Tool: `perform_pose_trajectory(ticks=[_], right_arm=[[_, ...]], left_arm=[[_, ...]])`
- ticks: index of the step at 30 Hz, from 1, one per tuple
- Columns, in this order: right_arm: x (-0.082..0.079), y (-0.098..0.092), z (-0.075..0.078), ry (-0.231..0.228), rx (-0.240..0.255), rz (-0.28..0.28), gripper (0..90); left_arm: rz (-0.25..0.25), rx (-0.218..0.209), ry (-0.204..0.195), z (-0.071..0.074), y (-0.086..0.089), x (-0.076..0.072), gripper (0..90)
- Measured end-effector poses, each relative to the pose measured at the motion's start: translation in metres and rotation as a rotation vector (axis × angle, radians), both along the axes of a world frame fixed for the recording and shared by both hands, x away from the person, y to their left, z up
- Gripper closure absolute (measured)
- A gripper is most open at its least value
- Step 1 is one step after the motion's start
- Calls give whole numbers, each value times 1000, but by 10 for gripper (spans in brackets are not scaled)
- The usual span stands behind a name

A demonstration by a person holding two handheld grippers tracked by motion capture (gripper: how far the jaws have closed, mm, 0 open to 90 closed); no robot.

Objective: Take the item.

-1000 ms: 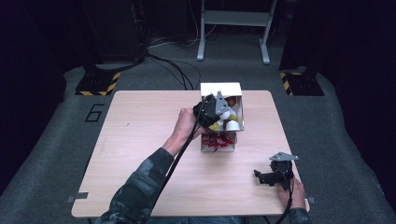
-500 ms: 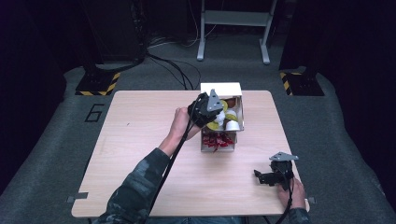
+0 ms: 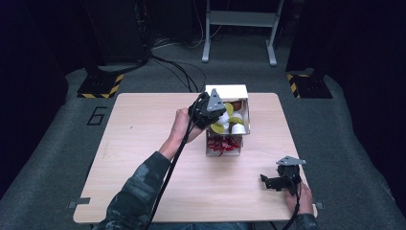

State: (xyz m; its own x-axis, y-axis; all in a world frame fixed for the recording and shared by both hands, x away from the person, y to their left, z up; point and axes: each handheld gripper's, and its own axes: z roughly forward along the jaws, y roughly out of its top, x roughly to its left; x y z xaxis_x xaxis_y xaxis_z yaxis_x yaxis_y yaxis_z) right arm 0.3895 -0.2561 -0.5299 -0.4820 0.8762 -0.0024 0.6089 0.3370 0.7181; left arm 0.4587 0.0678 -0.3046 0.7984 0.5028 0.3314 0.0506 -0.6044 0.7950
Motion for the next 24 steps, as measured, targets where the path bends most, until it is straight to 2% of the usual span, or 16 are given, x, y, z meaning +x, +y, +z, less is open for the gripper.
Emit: perform_pose_trajectory(ticks=[6,7,14,24], right_arm=[[0,1,0,-1,5,-7,0],[0,1,0,-1,5,-8,0],[0,1,0,-1,5,-9,0],[0,1,0,1,7,-11,0]], left_arm=[[-6,-7,-13,11,4,-3,900],[-7,-19,-10,12,5,-4,900],[-7,-11,-26,22,8,-8,900],[1,-30,-35,33,18,-17,900]])
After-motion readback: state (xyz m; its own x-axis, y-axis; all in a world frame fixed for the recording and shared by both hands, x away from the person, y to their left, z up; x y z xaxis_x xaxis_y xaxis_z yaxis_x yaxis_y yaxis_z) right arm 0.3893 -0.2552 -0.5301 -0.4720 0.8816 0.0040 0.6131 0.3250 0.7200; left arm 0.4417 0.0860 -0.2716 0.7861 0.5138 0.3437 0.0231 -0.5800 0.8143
